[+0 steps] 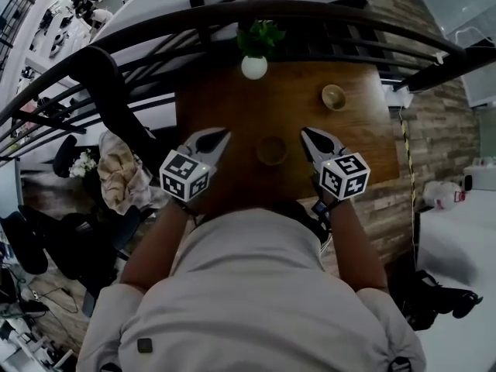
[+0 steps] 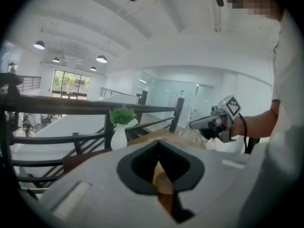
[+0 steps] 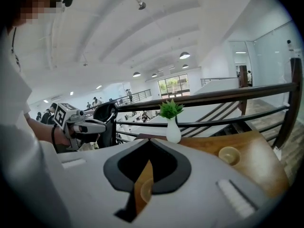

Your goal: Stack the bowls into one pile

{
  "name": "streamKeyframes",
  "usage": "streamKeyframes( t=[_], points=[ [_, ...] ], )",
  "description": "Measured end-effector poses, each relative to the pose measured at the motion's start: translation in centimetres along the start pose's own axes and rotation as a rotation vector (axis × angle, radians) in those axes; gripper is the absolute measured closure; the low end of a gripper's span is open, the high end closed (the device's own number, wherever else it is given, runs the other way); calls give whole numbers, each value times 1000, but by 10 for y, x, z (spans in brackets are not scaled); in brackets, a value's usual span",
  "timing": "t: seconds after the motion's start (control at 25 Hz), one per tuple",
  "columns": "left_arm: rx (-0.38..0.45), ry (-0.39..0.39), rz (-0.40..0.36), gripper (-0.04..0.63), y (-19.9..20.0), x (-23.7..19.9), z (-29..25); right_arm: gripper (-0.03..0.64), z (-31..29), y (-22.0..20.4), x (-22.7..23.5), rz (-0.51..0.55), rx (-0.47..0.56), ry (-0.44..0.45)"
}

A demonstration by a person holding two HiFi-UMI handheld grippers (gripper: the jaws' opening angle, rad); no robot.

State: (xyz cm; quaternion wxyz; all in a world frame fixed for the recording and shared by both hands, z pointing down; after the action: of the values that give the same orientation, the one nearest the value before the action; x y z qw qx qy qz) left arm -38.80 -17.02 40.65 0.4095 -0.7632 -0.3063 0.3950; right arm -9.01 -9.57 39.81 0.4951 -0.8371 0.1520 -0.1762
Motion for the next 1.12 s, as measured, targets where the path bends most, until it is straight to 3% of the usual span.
streamKeyframes(
  t=[0.52,1.12],
  points=[
    [-47,-127,-62,591,5,78,-74,609,113,-47,60,-82,32,-161],
    [-99,-245,-99,591,-39,313,-224,609,344,-159,162,-163,71,-263]
  ],
)
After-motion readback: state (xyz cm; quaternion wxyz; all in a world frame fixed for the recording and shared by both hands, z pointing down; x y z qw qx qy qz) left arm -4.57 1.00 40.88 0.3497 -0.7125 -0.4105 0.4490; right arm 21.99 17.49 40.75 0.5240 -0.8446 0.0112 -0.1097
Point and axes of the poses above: the fingertips, and each gripper's own axes: z backward along the fingers, x to its right, y out of its top, the point moved 10 cm from there along z, backward along the fingers, and after that the axes turned 8 degrees about z, right-handed, at the moved point
